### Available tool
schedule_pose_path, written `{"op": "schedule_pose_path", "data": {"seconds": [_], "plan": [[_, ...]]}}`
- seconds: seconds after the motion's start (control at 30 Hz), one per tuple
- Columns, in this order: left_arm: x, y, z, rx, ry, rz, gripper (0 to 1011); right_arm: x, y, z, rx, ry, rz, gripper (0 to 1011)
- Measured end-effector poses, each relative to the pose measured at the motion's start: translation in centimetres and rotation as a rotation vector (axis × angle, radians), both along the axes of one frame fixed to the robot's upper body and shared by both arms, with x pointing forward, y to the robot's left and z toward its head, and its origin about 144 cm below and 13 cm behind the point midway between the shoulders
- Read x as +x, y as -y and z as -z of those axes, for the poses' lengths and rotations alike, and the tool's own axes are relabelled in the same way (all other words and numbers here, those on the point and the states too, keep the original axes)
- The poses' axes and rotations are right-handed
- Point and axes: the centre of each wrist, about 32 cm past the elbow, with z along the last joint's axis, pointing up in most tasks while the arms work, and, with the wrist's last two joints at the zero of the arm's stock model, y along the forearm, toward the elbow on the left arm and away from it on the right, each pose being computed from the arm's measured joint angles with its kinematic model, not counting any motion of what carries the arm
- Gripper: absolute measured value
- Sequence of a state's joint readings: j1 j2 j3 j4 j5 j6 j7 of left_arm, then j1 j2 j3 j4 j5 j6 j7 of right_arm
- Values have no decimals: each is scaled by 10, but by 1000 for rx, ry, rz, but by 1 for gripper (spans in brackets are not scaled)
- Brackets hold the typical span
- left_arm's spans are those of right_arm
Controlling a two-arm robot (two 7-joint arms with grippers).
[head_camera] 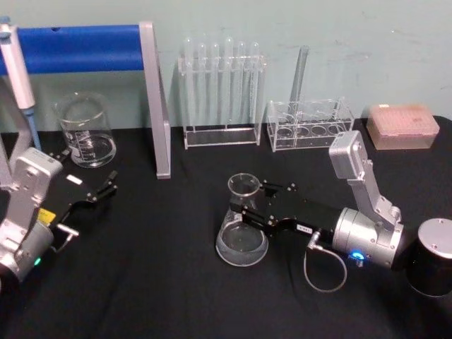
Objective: Grasp the erlenmeyer flask with one hand, shake it three times, then place it back.
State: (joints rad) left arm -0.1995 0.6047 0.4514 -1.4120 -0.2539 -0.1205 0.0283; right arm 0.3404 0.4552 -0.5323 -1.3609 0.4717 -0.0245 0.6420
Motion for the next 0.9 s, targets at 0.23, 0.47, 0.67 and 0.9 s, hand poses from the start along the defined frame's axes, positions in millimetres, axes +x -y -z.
{"op": "schedule_pose_path", "data": {"seconds": [0.23, 0.47, 0.67, 0.9], "plan": [[0, 0, 0, 0, 0, 0, 1001, 0, 0, 0, 0, 0, 0, 448], [0, 0, 0, 0, 0, 0, 1001, 0, 0, 0, 0, 0, 0, 448], [0, 0, 0, 0, 0, 0, 1001, 0, 0, 0, 0, 0, 0, 448], [0, 0, 0, 0, 0, 0, 1001, 0, 0, 0, 0, 1, 0, 451]]}}
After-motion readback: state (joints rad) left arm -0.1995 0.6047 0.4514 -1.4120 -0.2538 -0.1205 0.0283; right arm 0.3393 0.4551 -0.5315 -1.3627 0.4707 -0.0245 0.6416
